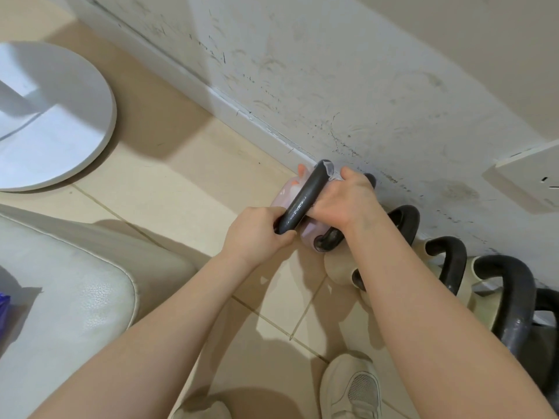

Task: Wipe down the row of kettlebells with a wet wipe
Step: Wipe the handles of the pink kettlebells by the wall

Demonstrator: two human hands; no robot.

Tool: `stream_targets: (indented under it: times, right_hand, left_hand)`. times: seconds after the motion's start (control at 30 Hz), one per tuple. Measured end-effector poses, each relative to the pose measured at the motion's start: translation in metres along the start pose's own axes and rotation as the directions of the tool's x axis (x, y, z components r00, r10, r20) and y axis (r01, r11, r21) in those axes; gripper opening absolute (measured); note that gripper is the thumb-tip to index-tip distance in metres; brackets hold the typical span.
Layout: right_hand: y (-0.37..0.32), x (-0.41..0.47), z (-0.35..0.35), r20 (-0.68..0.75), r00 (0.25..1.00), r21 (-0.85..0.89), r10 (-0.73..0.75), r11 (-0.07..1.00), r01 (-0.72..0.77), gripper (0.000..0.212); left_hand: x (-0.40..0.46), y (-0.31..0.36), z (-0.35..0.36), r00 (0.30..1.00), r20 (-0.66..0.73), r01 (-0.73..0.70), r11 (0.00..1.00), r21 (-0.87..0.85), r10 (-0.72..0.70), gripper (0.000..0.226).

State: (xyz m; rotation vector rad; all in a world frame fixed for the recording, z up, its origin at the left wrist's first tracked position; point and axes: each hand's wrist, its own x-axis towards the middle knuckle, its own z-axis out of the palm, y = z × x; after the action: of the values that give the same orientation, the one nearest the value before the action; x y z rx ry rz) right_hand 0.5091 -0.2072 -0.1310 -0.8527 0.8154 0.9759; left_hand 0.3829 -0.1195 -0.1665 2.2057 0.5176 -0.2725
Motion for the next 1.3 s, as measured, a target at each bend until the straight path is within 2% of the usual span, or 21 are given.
stream_targets:
  times: [0.13, 0.23, 0.4, 0.5, 0.57, 0.73, 0.8, 0.97, 1.07, 1.1, 1.13, 1.17, 1.23, 1.3]
  right_hand:
    - [-0.009, 0.000, -0.010, 0.013, 0.998, 0.001, 0.068, 0.998, -0.068, 0.068]
    - [-0.009, 0.004, -0.003, -0.059, 0.993, 0.036, 0.100, 0.995, -0.098, 0.066]
    - [0.005, -0.001, 0.006, -0.043, 0.999, -0.122, 0.005, 0.993, -0.010, 0.076]
    - [0.002, 0.003, 0.002, -0.019, 0.999, -0.040, 0.042, 0.998, -0.043, 0.077]
    - [0.003, 0.008, 0.003, -0.030, 1.000, 0.010, -0.007, 1.000, 0.008, 0.072]
    - [0.027, 0.003, -0.001, -0.012, 0.995, -0.101, -0.102, 0.990, 0.100, 0.072]
    - [0.027, 0.003, -0.002, -0.041, 0.993, -0.124, -0.107, 0.987, 0.101, 0.071]
    - [-0.004, 0.016, 0.009, -0.166, 0.973, -0.018, -0.161, 0.987, 0.161, 0.070]
    - [0.022, 0.022, -0.001, -0.166, 0.967, -0.199, -0.195, 0.967, 0.161, 0.060]
    - [0.032, 0.023, -0.007, -0.135, 0.965, -0.282, -0.226, 0.942, 0.181, 0.058]
    - [0.036, 0.021, -0.012, -0.078, 0.966, -0.284, -0.245, 0.935, 0.215, 0.057]
    - [0.033, 0.018, -0.014, -0.049, 0.962, -0.303, -0.269, 0.922, 0.243, 0.056]
    - [0.015, 0.019, -0.012, -0.059, 0.963, -0.270, -0.264, 0.933, 0.239, 0.059]
    - [0.003, 0.022, -0.006, -0.110, 0.951, -0.176, -0.290, 0.947, 0.268, 0.062]
  left_hand:
    - [-0.008, -0.010, 0.003, 1.000, -0.023, 0.006, 1.000, -0.025, -0.006, 0.036]
    - [-0.010, -0.011, 0.004, 1.000, -0.020, 0.004, 0.999, -0.040, -0.005, 0.036]
    - [-0.007, -0.012, 0.000, 1.000, -0.024, 0.018, 0.998, -0.066, -0.020, 0.038]
    - [-0.007, -0.009, 0.001, 1.000, -0.025, 0.014, 0.998, -0.067, -0.016, 0.030]
    - [-0.004, -0.005, 0.001, 1.000, -0.027, 0.007, 0.999, -0.054, -0.008, 0.020]
    - [0.001, 0.000, 0.001, 0.999, -0.047, -0.011, 1.000, -0.018, 0.011, 0.015]
    - [0.001, 0.001, 0.003, 0.998, -0.060, -0.017, 1.000, -0.025, 0.015, 0.015]
    - [0.013, 0.015, 0.003, 0.997, -0.073, 0.013, 0.998, -0.057, -0.018, 0.017]
    - [0.022, 0.022, 0.003, 0.997, -0.076, 0.028, 0.998, -0.047, -0.032, 0.017]
    - [0.023, 0.022, 0.003, 0.996, -0.079, 0.029, 0.999, -0.029, -0.032, 0.017]
    - [0.023, 0.020, 0.004, 0.996, -0.083, 0.030, 0.999, -0.029, -0.033, 0.022]
    - [0.021, 0.018, 0.004, 0.996, -0.084, 0.021, 0.998, -0.065, -0.027, 0.028]
    - [0.017, 0.012, 0.003, 0.994, -0.102, 0.001, 0.968, -0.253, -0.028, 0.031]
    - [0.011, 0.008, 0.004, 0.987, -0.120, 0.043, 0.893, -0.448, -0.108, 0.026]
